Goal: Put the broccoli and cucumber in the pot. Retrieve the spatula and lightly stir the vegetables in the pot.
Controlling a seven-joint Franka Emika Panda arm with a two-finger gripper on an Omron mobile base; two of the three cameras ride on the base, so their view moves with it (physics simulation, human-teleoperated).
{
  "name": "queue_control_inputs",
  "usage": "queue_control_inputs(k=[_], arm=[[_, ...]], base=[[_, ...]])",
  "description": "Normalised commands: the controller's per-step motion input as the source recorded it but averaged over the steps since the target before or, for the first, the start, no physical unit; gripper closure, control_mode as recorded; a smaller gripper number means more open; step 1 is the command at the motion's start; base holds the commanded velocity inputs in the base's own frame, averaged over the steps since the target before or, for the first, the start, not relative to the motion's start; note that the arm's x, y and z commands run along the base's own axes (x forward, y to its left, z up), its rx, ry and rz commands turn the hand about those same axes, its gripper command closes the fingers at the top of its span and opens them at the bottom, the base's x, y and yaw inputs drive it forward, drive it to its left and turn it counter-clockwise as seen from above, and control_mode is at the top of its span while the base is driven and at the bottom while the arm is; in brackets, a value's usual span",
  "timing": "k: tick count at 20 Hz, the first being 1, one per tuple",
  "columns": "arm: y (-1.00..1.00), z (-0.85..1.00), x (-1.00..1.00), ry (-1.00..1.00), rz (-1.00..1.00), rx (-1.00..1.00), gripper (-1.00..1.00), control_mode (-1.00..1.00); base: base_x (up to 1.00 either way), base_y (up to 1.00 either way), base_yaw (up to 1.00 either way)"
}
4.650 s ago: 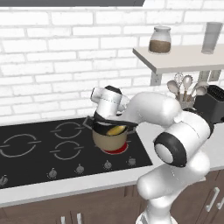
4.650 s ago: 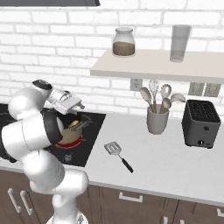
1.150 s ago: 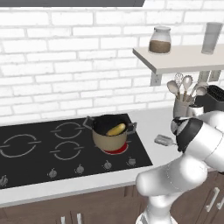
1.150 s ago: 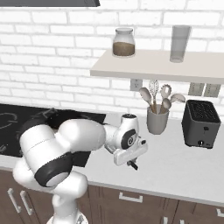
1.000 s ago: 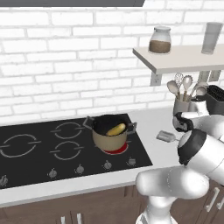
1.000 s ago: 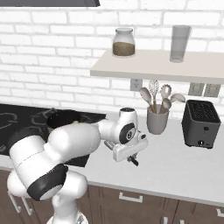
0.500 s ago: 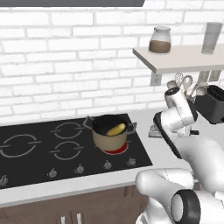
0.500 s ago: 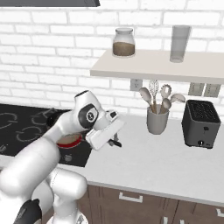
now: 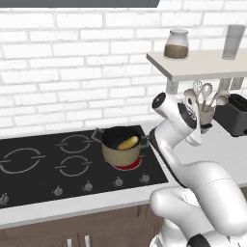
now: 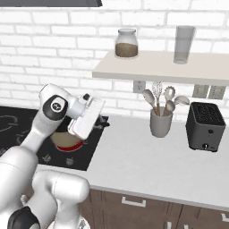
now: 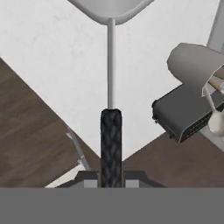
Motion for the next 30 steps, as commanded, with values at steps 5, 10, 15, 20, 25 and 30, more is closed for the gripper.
queue_control_inputs(k=[5,10,15,20,25,30], arm=[[0.44,1.00,0.33,0.10,0.12,-0.23,1.00,-1.00],[1.00,0.89,0.60,0.26,0.11,-0.30,1.00,-1.00],[0.95,-0.15,0.97,0.25,0.08,-0.36,1.00,-1.00],[0.59,-0.46,0.92,0.09,0.09,-0.35,1.00,-1.00],[0.52,-0.15,0.45,0.01,0.11,-0.25,1.00,-1.00],[0.34,-0.15,0.04,0.00,0.14,-0.13,1.00,-1.00]], base=[[0.00,0.00,0.00],[0.00,0.00,0.00],[0.00,0.00,0.00],[0.00,0.00,0.00],[0.00,0.00,0.00],[0.00,0.00,0.00]])
